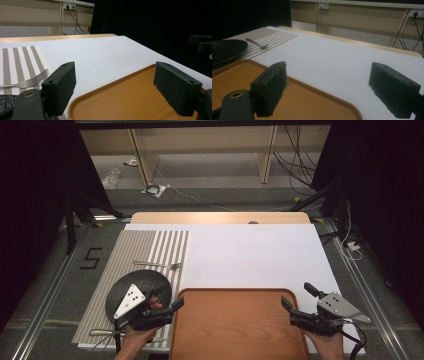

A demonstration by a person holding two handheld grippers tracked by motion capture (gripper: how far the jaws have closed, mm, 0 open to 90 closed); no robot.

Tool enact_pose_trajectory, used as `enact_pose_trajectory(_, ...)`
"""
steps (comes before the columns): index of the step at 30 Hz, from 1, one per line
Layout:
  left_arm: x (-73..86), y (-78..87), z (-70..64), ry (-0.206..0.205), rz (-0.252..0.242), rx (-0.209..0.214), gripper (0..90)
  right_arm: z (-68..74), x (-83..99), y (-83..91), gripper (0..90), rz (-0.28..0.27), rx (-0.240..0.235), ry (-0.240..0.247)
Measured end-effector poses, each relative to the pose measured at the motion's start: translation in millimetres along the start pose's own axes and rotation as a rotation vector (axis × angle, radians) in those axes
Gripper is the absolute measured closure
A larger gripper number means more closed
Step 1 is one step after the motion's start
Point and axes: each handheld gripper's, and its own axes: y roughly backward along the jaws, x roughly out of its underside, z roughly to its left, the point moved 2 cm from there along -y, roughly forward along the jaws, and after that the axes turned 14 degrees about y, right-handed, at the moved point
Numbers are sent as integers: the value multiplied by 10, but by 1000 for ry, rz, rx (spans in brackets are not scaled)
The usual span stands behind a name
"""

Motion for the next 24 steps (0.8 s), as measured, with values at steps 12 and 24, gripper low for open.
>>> enact_pose_trajectory(12, -3, 0, 13, 36, 16, 9, 191, 24, -7, 1, 162, 6, -13, 2)
enact_pose_trajectory(24, -43, 67, 75, 42, 29, -41, 193, 15, -13, 8, 164, -12, -12, -10)
